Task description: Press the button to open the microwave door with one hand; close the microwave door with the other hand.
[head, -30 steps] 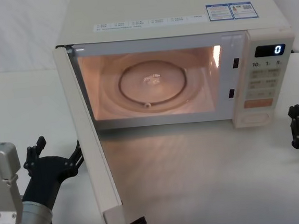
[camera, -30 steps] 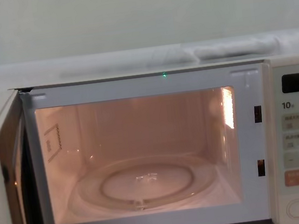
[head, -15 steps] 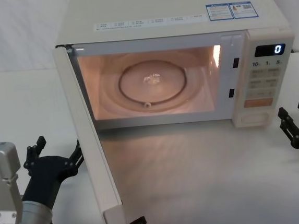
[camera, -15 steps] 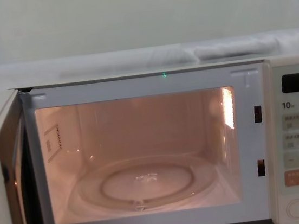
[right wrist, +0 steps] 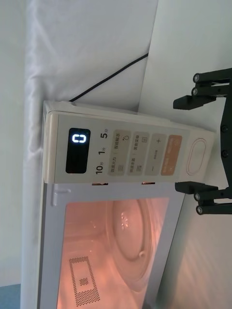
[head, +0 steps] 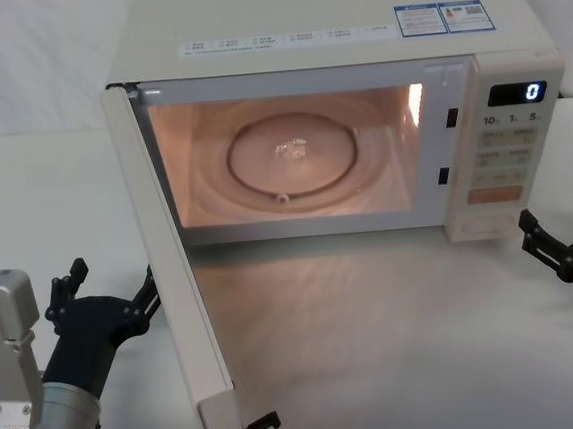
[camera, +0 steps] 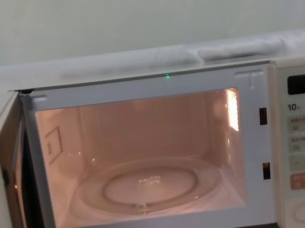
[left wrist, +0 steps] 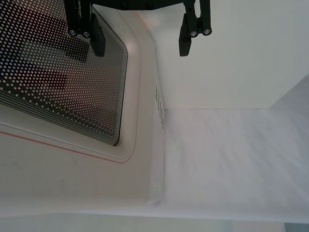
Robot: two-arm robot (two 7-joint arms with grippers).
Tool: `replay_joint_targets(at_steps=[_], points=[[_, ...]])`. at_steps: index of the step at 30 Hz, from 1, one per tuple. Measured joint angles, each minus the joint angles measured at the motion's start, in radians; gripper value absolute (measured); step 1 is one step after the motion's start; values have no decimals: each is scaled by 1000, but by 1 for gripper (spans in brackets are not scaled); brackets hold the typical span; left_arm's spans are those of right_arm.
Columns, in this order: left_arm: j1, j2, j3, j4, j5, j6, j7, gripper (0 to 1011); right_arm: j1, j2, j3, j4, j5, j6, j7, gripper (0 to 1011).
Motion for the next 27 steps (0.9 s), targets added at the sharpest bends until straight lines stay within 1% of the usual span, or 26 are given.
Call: replay_joint_targets(at_steps=[1, 3, 27], points=[[0, 0, 0, 0, 0, 0, 0, 1001, 0, 0, 0, 0, 0, 0, 0, 984], [0, 0, 0, 0, 0, 0, 0, 1001, 0, 0, 0, 0, 0, 0, 0, 1002], [0, 0, 0, 0, 0, 0, 0, 1001, 0, 0, 0, 0, 0, 0, 0, 1002]])
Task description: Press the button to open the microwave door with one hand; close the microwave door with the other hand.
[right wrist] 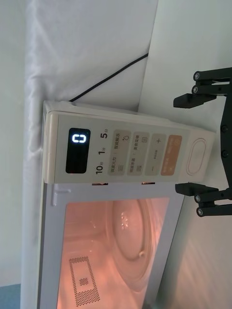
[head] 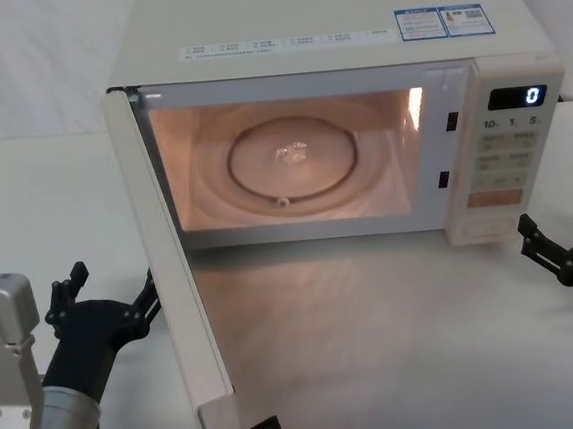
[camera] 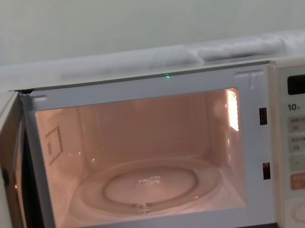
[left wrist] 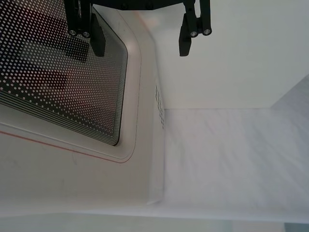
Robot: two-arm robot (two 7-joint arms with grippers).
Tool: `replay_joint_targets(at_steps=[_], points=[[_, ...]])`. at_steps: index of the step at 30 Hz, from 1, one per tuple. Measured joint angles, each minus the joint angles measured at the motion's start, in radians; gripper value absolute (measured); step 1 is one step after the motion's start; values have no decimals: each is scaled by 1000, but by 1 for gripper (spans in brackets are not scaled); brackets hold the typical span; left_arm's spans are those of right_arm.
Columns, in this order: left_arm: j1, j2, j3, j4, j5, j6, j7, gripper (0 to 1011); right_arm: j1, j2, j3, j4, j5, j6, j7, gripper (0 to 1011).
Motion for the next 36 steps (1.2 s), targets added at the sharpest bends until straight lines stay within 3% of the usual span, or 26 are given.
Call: replay_joint_targets(at_steps=[8, 16, 34, 36], points=[[0, 0, 0, 0, 0, 0, 0, 993, 0, 0, 0, 0, 0, 0, 0, 1002], [0, 0, 0, 0, 0, 0, 0, 819, 0, 0, 0, 0, 0, 0, 0, 1002], [0, 0, 0, 0, 0, 0, 0, 237, 0, 0, 0, 0, 0, 0, 0, 1002], [0, 0, 0, 0, 0, 0, 0, 137, 0, 0, 0, 0, 0, 0, 0, 1002]])
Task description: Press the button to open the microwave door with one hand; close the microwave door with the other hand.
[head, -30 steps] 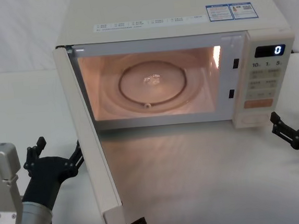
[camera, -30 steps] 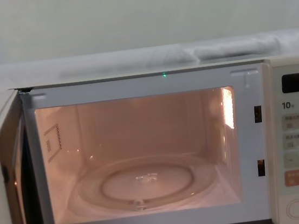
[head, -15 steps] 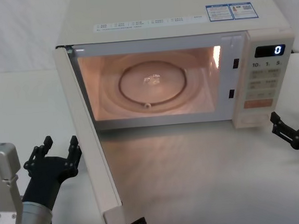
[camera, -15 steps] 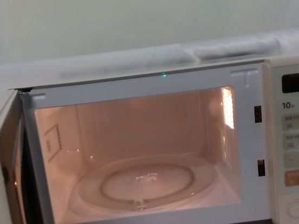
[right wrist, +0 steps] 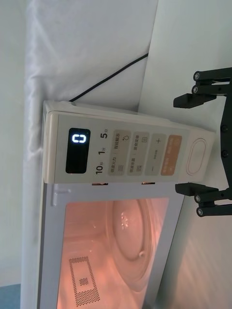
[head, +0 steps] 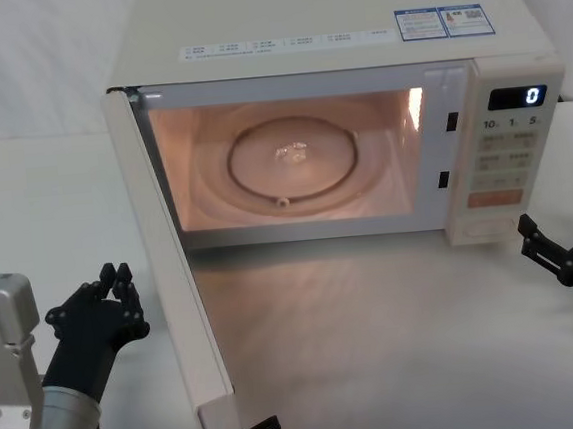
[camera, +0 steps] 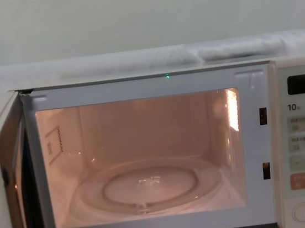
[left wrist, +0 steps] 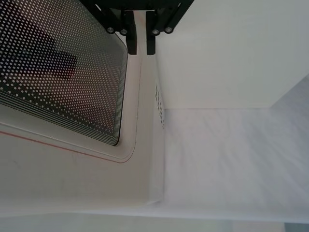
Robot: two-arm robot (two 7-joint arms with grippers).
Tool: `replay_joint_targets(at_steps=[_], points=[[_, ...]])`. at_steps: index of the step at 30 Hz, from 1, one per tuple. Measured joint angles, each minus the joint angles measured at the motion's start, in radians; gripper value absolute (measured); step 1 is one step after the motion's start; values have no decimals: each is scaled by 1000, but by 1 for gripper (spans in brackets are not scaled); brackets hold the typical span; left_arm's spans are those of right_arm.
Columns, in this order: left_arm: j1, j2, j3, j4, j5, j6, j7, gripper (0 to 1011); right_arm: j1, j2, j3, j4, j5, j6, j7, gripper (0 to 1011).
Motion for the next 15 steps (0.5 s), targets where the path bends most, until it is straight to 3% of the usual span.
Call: replay_joint_targets(at_steps=[2, 3, 6, 15], points=[[0, 0, 0, 0, 0, 0, 0, 126, 0, 0, 0, 0, 0, 0, 0, 1002], [0, 0, 0, 0, 0, 0, 0, 60, 0, 0, 0, 0, 0, 0, 0, 1002], [0, 0, 0, 0, 0, 0, 0, 0, 0, 0, 0, 0, 0, 0, 0, 1002], [-1, 0, 0, 0, 0, 1, -5, 0, 0, 0, 0, 0, 0, 0, 0, 1002]])
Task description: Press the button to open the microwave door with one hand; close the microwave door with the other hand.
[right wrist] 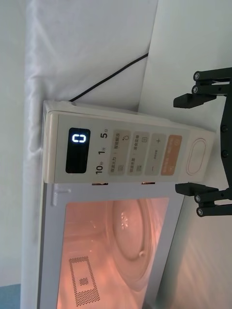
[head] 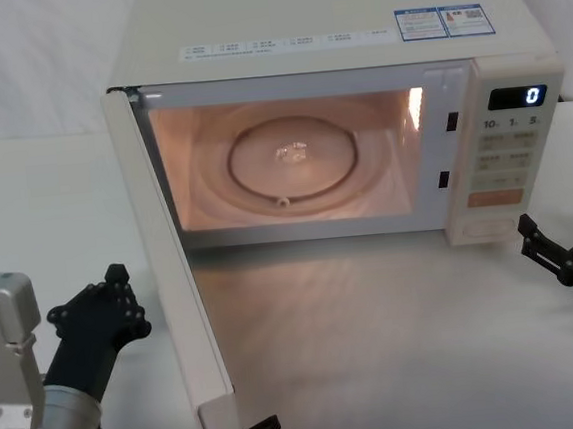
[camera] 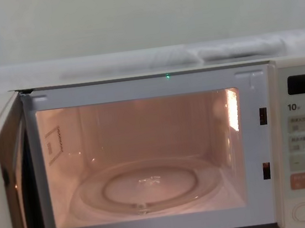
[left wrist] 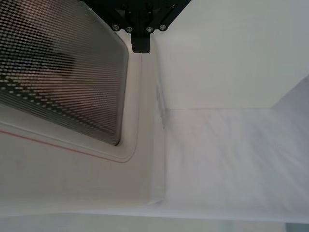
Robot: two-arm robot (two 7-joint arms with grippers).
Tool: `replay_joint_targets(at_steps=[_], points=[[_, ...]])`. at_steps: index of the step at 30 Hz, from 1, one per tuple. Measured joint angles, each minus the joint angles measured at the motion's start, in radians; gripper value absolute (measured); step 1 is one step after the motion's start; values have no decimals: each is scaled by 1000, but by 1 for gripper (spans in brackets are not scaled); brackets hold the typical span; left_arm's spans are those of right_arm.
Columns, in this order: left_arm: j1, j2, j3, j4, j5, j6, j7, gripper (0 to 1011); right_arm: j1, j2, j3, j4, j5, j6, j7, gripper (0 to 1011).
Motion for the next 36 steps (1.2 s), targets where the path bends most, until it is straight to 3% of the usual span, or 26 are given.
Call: replay_joint_targets(at_steps=[9, 19, 21, 27, 33, 36], points=[[14, 17, -18, -25, 5, 12, -65, 0, 0, 0, 0, 0, 0, 0, 0, 1002], [80, 35, -109, -97, -19, -11, -117, 0, 0, 0, 0, 0, 0, 0, 0, 1002], [112, 35, -151, -131, -45, -15, -134, 0, 0, 0, 0, 0, 0, 0, 0, 1002], [148, 39, -210, -186, -96, -13, -165, 0, 0, 0, 0, 0, 0, 0, 0, 1002], [161, 68, -248, -236, -183, -4, -231, 0, 0, 0, 0, 0, 0, 0, 0, 1002], [163, 86, -251, -250, -200, 2, -248, 0, 0, 0, 0, 0, 0, 0, 0, 1002]])
